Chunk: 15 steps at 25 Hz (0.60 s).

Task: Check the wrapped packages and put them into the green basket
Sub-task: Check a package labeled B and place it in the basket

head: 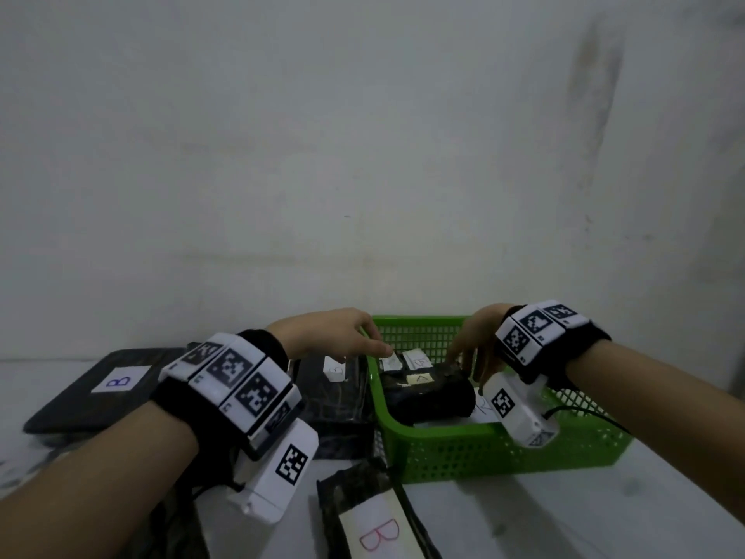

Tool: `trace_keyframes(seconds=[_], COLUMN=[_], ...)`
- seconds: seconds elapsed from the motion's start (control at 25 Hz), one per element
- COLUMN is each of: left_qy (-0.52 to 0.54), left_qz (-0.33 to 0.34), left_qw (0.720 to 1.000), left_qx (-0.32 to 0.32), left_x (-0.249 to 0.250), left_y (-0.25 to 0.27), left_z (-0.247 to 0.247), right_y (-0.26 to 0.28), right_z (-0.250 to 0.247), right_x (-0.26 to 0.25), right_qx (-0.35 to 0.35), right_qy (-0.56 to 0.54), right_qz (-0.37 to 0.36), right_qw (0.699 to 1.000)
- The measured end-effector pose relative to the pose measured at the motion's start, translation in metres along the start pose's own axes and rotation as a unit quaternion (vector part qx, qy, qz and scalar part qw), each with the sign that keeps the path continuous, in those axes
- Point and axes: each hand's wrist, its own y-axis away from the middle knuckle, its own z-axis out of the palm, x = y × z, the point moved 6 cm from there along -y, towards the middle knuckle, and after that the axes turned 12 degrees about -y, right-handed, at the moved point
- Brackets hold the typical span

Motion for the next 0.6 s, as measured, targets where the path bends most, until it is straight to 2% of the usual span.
trace_keyframes(seconds=[0.24,0.44,0.6], left_qy=[-0.017,-0.032,-0.013], left_qz=[0.017,0.020,0.019], left_qw=[0.999,0.999,1.000], left_qx=[-0.028,-0.036,-0.013], left_x=[-0.003,-0.006,-0.009], left_y=[0.000,0.011,0.032], left_z=[0.013,0.013,0.006], right_y=[-0.010,0.000,0.020], right_z=[0.009,0.024,0.023], right_x=[-0.002,-0.011,-0.028], right_qx=[-0.029,-0.054,-0.033], right_qy=[-0.112,-0.017,-0.023], right_qz=[-0.019,-0.023,-0.059], right_qw=[0.993,0.998,0.997])
